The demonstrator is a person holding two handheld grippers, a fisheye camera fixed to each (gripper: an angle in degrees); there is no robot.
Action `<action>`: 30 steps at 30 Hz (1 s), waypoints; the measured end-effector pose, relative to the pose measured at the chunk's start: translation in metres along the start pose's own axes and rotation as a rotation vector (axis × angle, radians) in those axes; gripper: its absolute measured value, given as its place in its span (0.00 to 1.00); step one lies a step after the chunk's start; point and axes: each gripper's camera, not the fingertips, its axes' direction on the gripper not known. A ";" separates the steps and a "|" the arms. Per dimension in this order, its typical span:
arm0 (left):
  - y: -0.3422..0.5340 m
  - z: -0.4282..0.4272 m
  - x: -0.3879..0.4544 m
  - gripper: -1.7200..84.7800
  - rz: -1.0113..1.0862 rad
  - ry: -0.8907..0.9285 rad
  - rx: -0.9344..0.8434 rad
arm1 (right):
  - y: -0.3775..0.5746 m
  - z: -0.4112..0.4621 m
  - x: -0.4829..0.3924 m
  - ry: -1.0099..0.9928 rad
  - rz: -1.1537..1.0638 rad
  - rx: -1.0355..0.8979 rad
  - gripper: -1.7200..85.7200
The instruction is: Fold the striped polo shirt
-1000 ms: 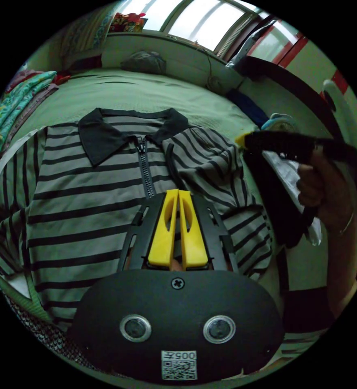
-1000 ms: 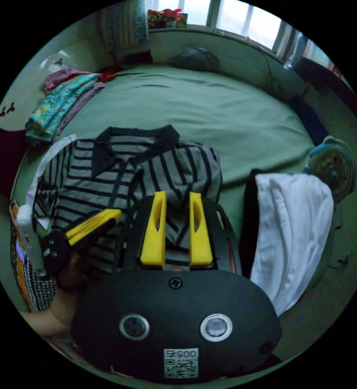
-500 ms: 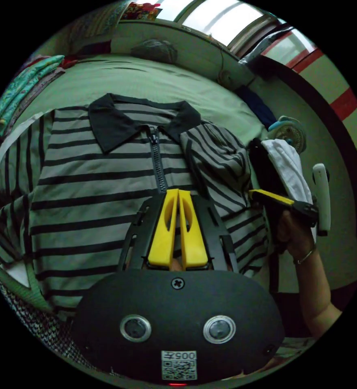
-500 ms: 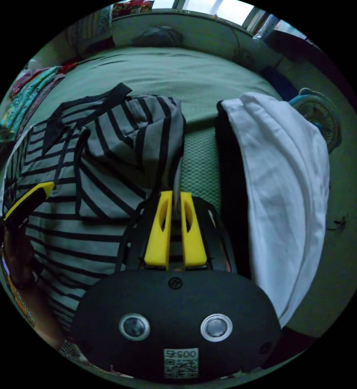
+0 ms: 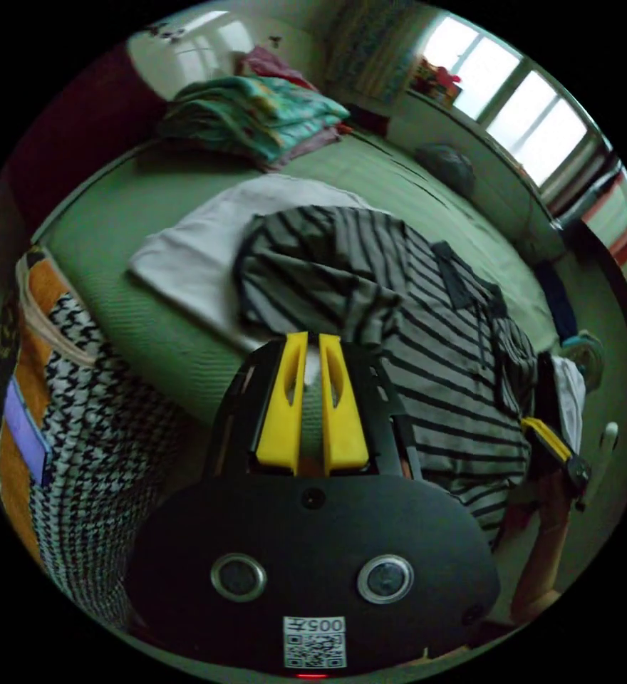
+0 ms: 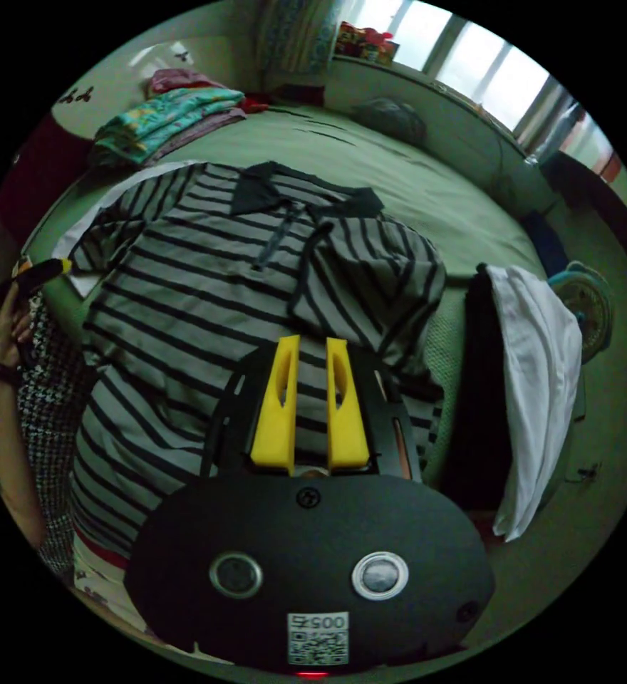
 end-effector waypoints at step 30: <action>0.003 -0.073 0.173 0.07 0.557 0.058 0.172 | 0.018 0.004 -0.017 -0.132 -0.025 0.005 0.09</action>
